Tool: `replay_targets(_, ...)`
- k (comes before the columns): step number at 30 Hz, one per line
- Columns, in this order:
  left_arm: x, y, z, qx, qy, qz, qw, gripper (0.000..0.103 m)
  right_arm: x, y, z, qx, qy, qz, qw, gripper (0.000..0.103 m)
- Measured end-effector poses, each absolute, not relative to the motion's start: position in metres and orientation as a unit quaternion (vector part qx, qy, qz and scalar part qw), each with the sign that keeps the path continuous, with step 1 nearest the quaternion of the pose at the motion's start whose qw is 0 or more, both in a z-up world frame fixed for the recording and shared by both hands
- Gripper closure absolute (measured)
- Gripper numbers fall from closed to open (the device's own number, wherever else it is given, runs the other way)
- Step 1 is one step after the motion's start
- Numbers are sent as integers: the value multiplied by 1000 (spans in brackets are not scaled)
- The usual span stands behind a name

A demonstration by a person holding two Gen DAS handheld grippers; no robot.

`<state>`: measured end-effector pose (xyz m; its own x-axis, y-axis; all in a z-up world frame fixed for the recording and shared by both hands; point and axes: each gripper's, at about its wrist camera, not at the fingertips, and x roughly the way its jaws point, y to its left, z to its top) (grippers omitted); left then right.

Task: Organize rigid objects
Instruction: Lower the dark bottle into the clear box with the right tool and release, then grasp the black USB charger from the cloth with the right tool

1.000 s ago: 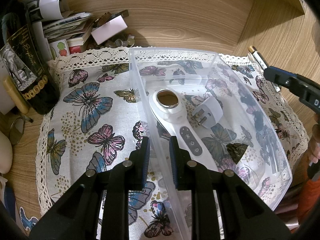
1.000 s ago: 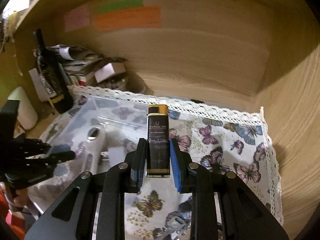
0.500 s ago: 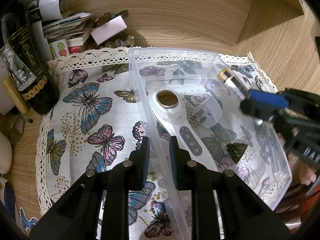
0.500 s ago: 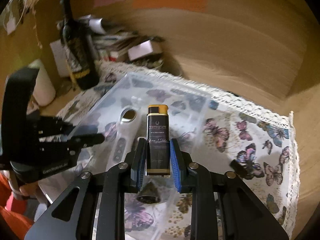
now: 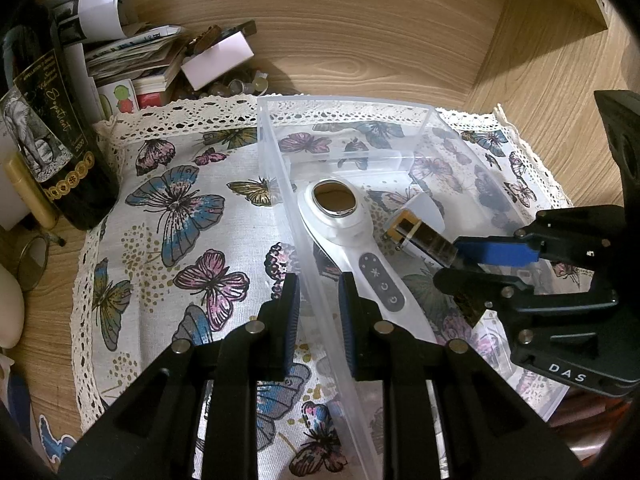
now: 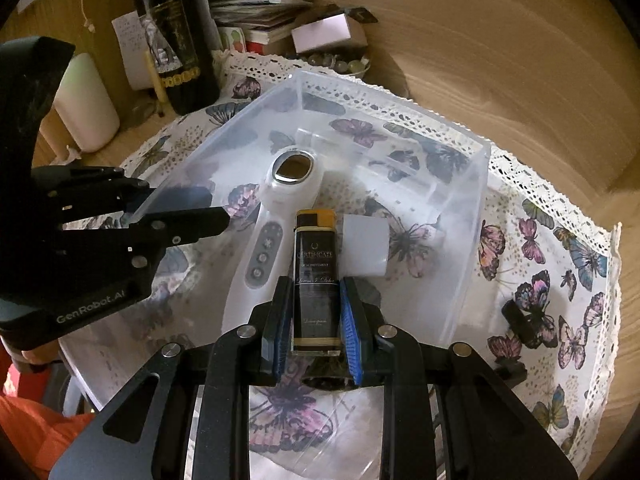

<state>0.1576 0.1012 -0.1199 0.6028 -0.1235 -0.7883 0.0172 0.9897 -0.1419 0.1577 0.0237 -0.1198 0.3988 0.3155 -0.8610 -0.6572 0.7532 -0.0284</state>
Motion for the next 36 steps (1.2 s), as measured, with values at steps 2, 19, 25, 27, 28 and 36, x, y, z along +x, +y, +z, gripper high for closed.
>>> replay_targets(2,158,101,-120,-60,444,-39,893,84,159,23,-120,-183,462,298,815,81)
replay_targets(19,158,100,-120,-60,444,-39,893,84,149,-3,-72,-170,359,255,882,31)
replay_targets(25,158,100,-119,-61,444,-39,893,84,159,-28,-57,-134,342,211,906,22)
replay_targets(27,158,100,-119,-61,444,-39,893,84,165,-39,-55,-123,341,196,911,22)
replay_targets(28,158,100,-119,-61,444,-39,893,84,168,-45,-54,-117,342,187,913,22)
replay_targets(36,158,100,-119,-61,443,-39,893,84,206,-93,-69,-80,371,116,918,20)
